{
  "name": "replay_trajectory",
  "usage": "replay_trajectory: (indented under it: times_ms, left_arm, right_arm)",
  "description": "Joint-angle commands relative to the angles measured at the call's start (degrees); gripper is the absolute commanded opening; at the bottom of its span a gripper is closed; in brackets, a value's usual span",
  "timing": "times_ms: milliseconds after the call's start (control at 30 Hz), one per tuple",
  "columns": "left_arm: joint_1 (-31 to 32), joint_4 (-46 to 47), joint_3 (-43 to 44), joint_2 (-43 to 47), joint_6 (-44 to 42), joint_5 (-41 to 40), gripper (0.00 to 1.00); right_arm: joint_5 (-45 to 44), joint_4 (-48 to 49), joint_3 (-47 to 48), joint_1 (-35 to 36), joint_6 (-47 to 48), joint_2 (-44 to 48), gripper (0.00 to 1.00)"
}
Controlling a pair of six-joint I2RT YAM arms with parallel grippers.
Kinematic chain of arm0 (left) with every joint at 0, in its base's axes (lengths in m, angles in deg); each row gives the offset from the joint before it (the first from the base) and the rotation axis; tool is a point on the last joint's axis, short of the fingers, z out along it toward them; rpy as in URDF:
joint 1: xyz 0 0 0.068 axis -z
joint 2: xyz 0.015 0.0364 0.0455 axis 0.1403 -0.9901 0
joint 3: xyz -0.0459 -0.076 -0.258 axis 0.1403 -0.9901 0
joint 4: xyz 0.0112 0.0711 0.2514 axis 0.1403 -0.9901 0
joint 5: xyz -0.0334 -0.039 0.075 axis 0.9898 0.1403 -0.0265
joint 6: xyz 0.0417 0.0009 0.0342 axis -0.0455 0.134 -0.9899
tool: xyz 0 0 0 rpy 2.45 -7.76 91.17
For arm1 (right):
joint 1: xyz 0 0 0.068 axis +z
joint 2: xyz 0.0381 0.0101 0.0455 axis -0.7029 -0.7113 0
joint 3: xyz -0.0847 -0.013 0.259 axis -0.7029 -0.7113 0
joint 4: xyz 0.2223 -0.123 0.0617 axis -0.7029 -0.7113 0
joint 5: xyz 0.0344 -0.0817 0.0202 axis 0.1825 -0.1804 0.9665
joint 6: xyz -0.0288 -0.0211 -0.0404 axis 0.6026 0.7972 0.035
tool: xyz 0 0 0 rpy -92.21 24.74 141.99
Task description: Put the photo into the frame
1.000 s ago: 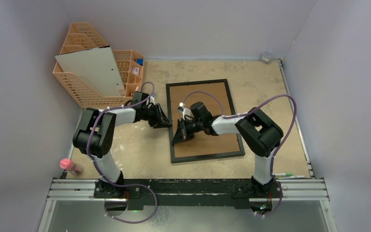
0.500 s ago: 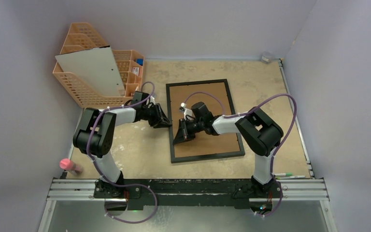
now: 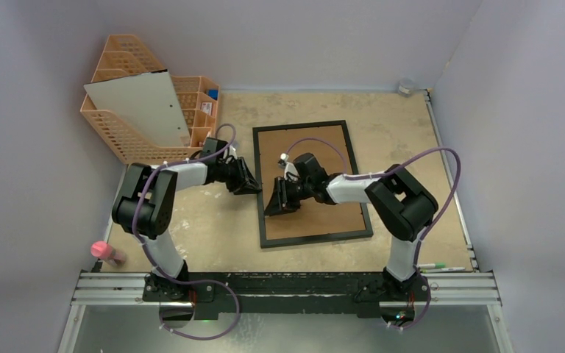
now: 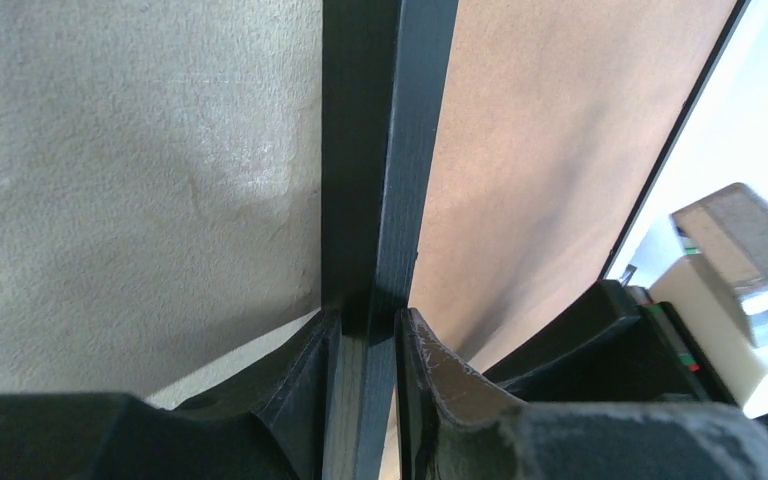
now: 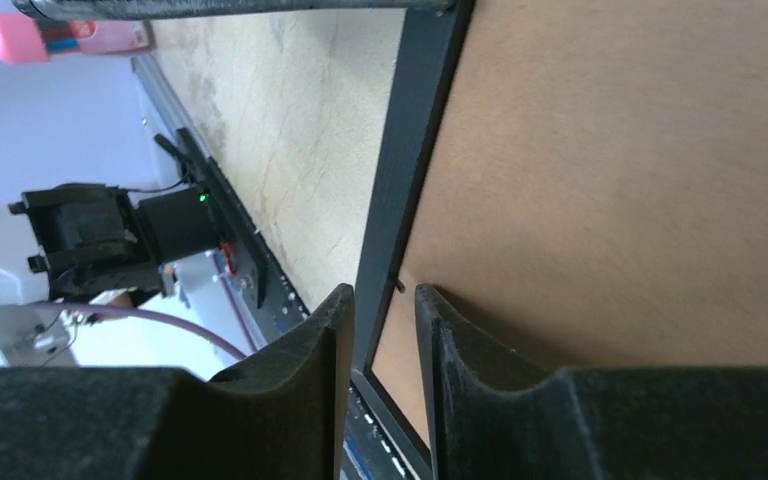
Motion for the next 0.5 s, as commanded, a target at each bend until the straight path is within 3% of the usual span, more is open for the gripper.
replay_trajectory:
  times_ms: [0,200,467]
  left_arm:
    - [0.0,-4.7,0.0,-2.9,-2.4,-9.8,0.27]
    - [0.0,-4.7,1.4,-2.6,-2.6,-8.5,0.29]
    - [0.0,-1.9,2.7,-1.1,-2.2,-3.3,0.47]
  right_arm:
    - [-24.1,-14.5,-4.6,-3.0,5.1,0.4,0.36]
    - [-27.5,-14.5,-5.9,-5.7,4.9,12.8,0.39]
    - [-34.8,-19.9,-4.8,-10.0,5.4,26.5,0.47]
